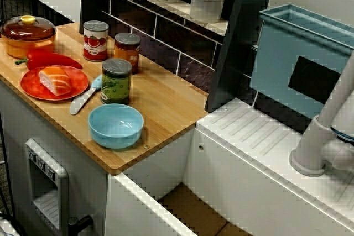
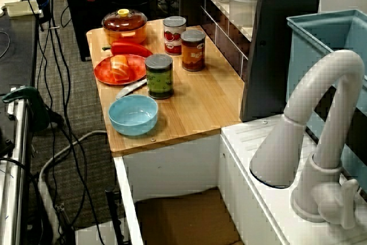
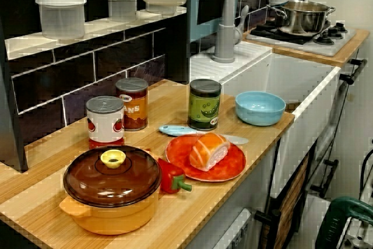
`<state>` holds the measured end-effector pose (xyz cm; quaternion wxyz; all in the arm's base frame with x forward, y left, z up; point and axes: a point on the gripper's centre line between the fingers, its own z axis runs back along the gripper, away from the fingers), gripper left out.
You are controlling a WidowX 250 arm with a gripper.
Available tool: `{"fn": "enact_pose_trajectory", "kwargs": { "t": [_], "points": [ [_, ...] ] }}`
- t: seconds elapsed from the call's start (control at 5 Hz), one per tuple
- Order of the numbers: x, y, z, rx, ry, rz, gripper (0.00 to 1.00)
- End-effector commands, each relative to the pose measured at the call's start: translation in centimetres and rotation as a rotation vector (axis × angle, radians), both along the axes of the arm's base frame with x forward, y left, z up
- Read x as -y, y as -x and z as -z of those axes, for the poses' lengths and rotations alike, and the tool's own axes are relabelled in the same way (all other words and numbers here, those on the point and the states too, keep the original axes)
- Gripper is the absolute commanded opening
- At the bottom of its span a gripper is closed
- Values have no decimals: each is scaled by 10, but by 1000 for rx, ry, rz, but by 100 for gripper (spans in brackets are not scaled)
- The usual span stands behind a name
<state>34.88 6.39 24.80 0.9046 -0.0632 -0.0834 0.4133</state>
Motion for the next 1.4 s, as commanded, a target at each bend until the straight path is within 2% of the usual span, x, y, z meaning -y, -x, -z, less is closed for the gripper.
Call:
{"fn": "enact_pose_trajectory", "kwargs": {
  "t": [0.0,0.4,1.2],
  "points": [
    [-30,-4,-12,55,-37,-41,0],
    [-43,-18,-13,53,-40,-57,0],
    [-43,-37,0,50,-81,-57,0]
  ]
}}
